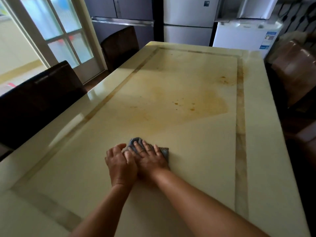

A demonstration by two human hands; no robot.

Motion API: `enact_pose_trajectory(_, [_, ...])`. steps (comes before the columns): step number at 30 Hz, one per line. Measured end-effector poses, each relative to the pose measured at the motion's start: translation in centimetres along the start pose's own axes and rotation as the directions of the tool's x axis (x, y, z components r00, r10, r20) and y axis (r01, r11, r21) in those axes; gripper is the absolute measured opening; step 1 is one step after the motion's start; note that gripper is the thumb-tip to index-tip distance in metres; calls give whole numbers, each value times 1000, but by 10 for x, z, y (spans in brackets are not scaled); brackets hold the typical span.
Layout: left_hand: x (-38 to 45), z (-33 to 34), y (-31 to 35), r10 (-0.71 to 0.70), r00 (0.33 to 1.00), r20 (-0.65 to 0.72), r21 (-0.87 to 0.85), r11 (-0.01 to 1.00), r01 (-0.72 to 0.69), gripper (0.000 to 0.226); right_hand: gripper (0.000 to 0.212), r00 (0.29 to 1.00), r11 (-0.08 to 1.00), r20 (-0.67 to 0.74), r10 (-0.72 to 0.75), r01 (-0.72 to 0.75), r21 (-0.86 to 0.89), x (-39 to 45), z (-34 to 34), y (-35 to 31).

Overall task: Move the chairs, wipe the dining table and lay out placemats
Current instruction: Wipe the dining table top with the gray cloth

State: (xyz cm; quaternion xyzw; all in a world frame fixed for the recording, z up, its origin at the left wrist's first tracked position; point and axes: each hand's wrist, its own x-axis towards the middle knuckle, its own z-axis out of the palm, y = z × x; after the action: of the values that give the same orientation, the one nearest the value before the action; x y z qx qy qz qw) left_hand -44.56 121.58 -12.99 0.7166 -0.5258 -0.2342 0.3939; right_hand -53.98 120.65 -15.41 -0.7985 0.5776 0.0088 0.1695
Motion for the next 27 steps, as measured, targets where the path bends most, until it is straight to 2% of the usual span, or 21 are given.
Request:
enact_pose_trajectory(5, [32, -22, -23, 91, 992, 84, 195, 975, -106, 28, 55, 999, 999, -9, -42, 41, -12, 12, -8, 13])
enact_pose_trajectory(11, [72, -29, -40, 148, 982, 119, 307, 935, -178, 30, 54, 990, 993, -79, 118, -117, 21, 53, -26, 53])
enact_pose_trajectory(18, [90, -21, -48, 101, 992, 77, 158, 981, -113, 41, 55, 883, 902, -192, 428, -430, 32, 124, -48, 109])
enact_pose_trajectory(22, [94, -20, -55, 97, 993, 70, 129, 986, -105, 45, 57, 821, 839, -175, 543, -539, 77, 151, -49, 93])
enact_pose_trajectory(24, [94, -20, -56, 95, 993, 68, 100, 990, -102, 47, 58, 873, 888, -168, 459, -457, 52, 158, -43, 60])
enact_pose_trajectory(27, [94, -22, -53, 106, 993, 52, 56, 993, -109, 49, 56, 986, 988, -80, 146, -149, -28, 165, -22, -13])
